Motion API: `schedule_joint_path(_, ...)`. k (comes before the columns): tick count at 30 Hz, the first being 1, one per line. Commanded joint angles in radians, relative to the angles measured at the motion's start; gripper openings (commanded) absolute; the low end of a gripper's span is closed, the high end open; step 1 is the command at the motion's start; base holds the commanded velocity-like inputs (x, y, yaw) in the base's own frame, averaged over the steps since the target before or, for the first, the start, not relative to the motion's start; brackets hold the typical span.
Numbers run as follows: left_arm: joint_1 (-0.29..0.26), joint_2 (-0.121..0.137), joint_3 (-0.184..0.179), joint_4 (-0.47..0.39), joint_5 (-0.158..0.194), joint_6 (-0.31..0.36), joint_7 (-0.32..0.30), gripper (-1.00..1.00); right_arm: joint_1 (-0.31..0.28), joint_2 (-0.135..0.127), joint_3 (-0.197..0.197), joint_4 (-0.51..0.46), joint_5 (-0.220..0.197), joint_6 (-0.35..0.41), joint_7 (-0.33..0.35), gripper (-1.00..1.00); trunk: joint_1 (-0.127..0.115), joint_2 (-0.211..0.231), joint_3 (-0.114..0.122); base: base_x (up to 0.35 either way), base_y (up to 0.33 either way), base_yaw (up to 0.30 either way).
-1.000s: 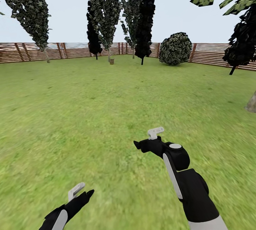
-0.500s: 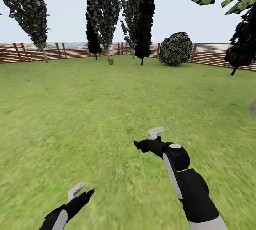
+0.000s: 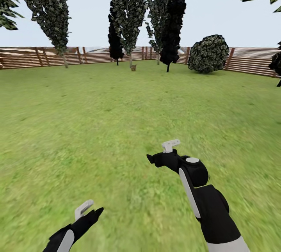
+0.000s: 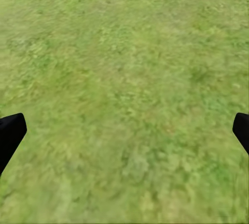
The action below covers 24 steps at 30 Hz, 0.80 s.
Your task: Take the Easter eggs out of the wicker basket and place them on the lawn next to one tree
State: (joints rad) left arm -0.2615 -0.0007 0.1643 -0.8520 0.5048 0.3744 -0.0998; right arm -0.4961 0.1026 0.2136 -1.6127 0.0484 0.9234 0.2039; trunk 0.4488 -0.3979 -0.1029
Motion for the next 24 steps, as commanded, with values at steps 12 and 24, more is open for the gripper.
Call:
schedule_joint_path(12, -0.001, 0.000, 0.003, -0.001, 0.006, 0.008, -0.003, 1.00, -0.001, 0.000, 0.000, -0.001, 0.005, 0.005, 0.005, 1.00, 0.001, -0.002, -0.002, 0.334, -0.084, 0.117)
schedule_joint_path(24, -0.001, -0.001, 0.003, -0.001, 0.006, 0.008, -0.003, 1.00, -0.001, 0.000, 0.000, -0.001, 0.005, 0.004, 0.005, 1.00, 0.001, -0.002, -0.002, 0.334, -0.084, 0.006)
